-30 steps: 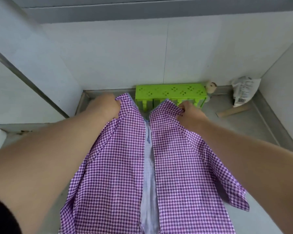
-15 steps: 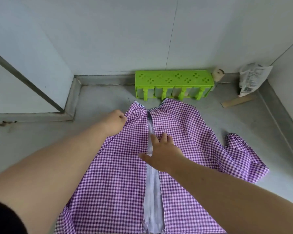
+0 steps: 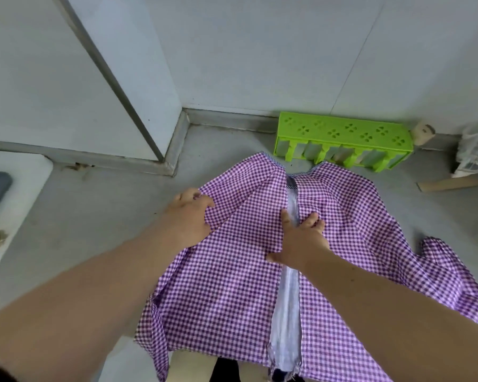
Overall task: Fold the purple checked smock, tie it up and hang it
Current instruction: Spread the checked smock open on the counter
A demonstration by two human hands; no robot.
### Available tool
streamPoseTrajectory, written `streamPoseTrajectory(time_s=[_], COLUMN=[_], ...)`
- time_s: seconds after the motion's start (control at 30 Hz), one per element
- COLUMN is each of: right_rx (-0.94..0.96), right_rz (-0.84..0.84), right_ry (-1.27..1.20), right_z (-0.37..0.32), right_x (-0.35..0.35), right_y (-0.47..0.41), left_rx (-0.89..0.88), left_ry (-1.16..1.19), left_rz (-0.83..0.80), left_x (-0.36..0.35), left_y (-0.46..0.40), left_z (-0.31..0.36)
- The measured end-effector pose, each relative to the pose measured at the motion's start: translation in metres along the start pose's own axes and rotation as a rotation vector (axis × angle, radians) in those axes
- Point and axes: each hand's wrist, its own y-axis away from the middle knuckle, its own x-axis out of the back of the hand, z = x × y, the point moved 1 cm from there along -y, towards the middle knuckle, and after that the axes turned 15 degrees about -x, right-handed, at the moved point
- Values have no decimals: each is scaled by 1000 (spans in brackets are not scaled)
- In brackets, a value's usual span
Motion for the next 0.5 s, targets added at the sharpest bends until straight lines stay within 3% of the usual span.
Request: streamPoseTrajectory(time_s=[0.13, 0.23, 0.5], right_rx=[10, 7, -23], right_rz=[19, 16, -5], right_ry=[2, -17, 12], right_z=[1, -1, -8], right_x=[4, 6, 12], right_y=[-5, -9, -7], left_rx=[162, 248, 194], left_ry=[10, 153, 335], left_rz=[-42, -174, -167], left_x=[-13, -19, -21], left_y=[26, 42, 63], left_z=[-28, -39, -49])
